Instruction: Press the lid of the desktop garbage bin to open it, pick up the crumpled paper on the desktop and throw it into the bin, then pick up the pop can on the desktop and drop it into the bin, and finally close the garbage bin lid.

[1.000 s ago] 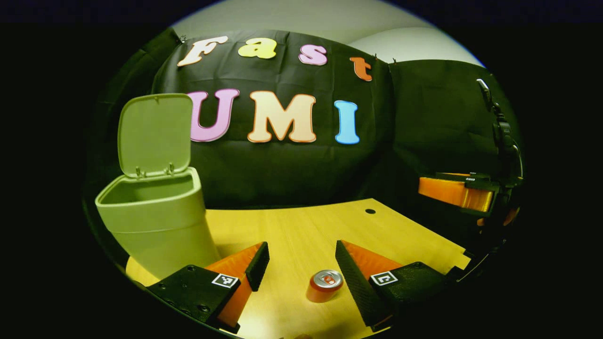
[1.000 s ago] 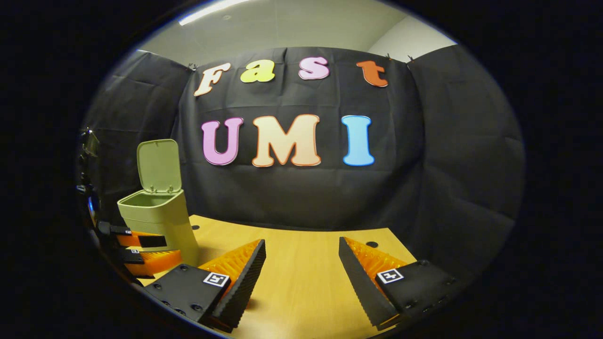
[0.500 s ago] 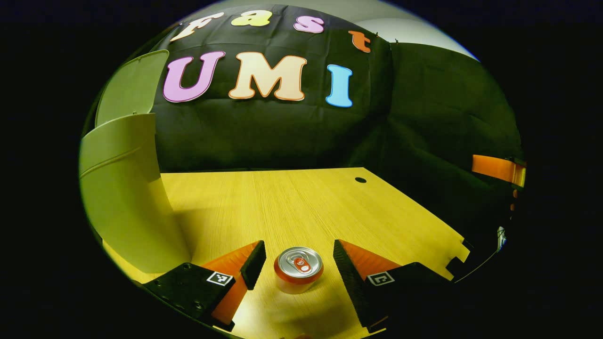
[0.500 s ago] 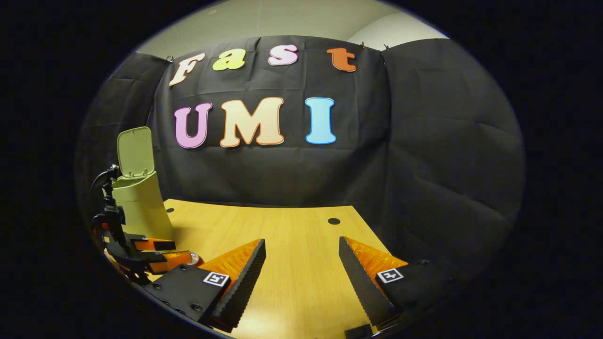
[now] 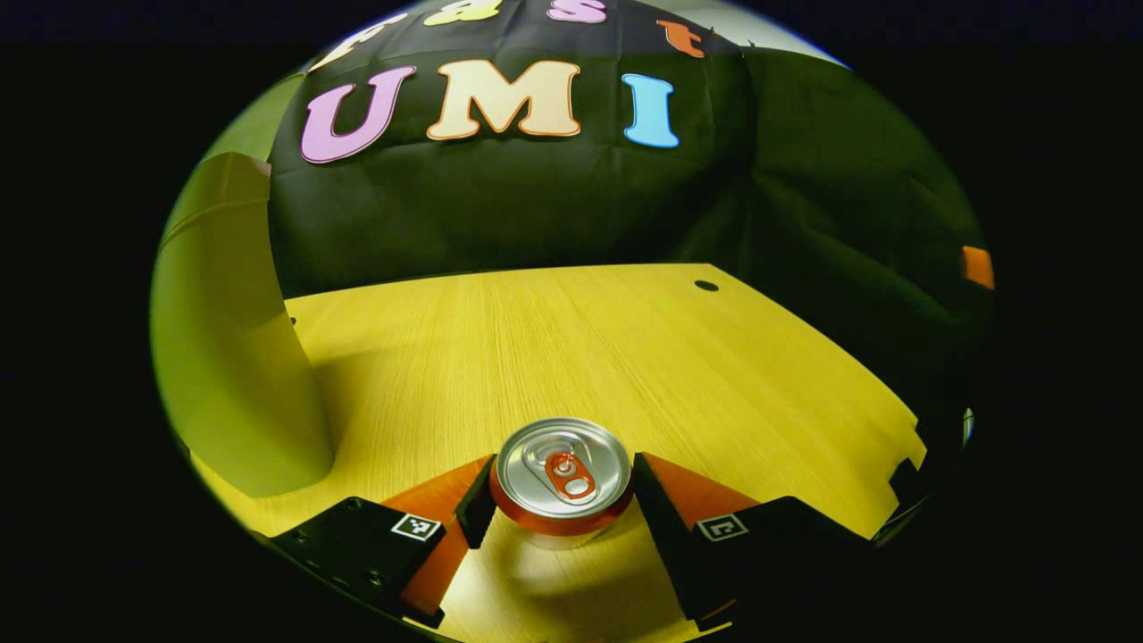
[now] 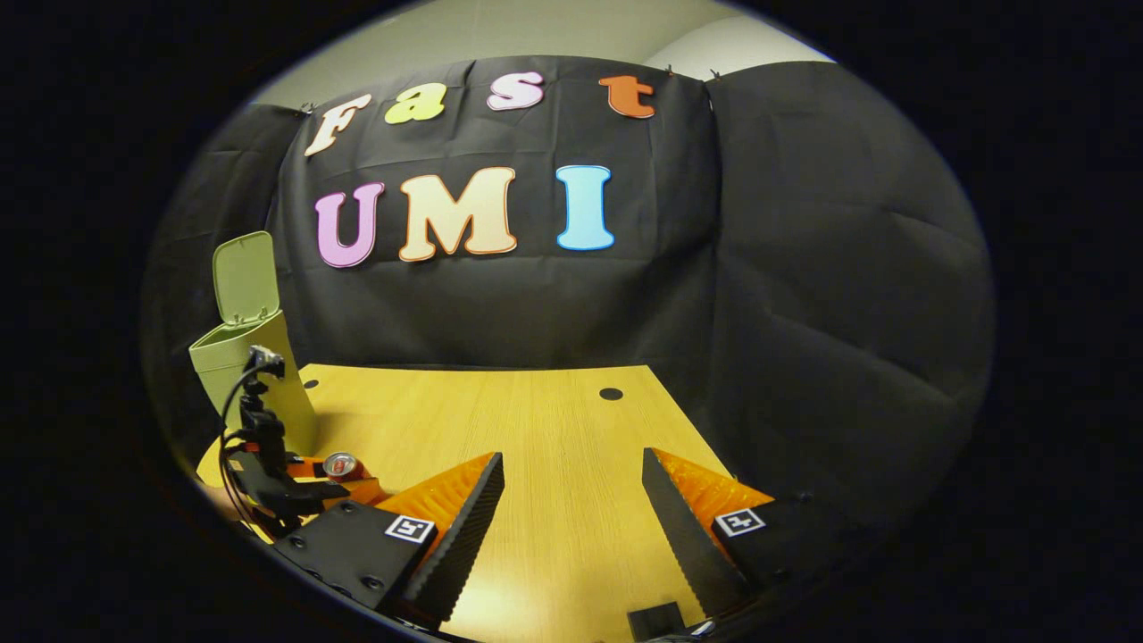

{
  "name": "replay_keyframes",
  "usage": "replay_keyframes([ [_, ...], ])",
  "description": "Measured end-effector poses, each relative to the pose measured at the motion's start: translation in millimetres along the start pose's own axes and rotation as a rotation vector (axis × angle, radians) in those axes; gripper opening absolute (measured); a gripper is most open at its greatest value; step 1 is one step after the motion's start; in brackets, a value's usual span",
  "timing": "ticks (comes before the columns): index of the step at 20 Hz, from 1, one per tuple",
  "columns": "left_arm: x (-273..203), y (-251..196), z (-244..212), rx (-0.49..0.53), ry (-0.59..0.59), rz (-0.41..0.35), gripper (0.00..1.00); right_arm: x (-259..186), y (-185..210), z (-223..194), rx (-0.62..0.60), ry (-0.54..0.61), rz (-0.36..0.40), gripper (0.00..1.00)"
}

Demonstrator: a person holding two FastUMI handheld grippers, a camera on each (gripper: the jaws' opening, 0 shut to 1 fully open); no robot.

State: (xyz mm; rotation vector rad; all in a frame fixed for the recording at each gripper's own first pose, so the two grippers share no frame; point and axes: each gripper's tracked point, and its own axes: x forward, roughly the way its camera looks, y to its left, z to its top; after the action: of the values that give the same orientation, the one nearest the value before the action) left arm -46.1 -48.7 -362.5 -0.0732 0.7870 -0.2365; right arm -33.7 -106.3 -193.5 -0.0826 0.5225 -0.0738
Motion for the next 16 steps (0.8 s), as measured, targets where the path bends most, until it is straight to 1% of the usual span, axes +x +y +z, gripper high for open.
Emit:
replay_keyframes([
  [1, 2, -3, -4, 0.000, 0.019, -0.016, 0.87, -2, -1, 1, -0.016, -0.005, -0.001, 0.98],
  [3, -2, 1, 4, 0.001, 0.012, -0.012, 0.78, -4, -1, 3, -0.023, -0.010, 0.012, 0.98],
  [5, -9, -1, 20, 0.008, -0.031, -0.008, 0.77, -6, 7, 5, -0.006, -0.025, 0.051, 0.98],
  [7, -16, 1, 51, 0.021, -0.086, 0.000, 0.77, -3, 15, 3, -0.007, -0.035, 0.072, 0.98],
  [8, -26, 7, 86, 0.036, -0.152, 0.005, 0.77, -1, 22, 2, -0.004, -0.036, 0.092, 0.98],
  [10, -36, 12, 116, 0.060, -0.214, 0.010, 0.76, -1, 31, 2, 0.007, -0.041, 0.118, 0.98],
  [11, -41, 16, 129, 0.074, -0.244, 0.017, 0.76, 1, 34, 1, 0.011, -0.046, 0.125, 0.95],
  [12, -49, 24, 150, 0.087, -0.285, 0.036, 0.76, 1, 38, 1, 0.016, -0.052, 0.136, 0.95],
  [13, -53, 29, 164, 0.086, -0.308, 0.045, 0.76, 2, 40, 1, 0.024, -0.058, 0.144, 0.98],
  [16, -77, 49, 208, 0.069, -0.401, 0.082, 0.76, 5, 43, 1, 0.044, -0.063, 0.151, 0.98],
])
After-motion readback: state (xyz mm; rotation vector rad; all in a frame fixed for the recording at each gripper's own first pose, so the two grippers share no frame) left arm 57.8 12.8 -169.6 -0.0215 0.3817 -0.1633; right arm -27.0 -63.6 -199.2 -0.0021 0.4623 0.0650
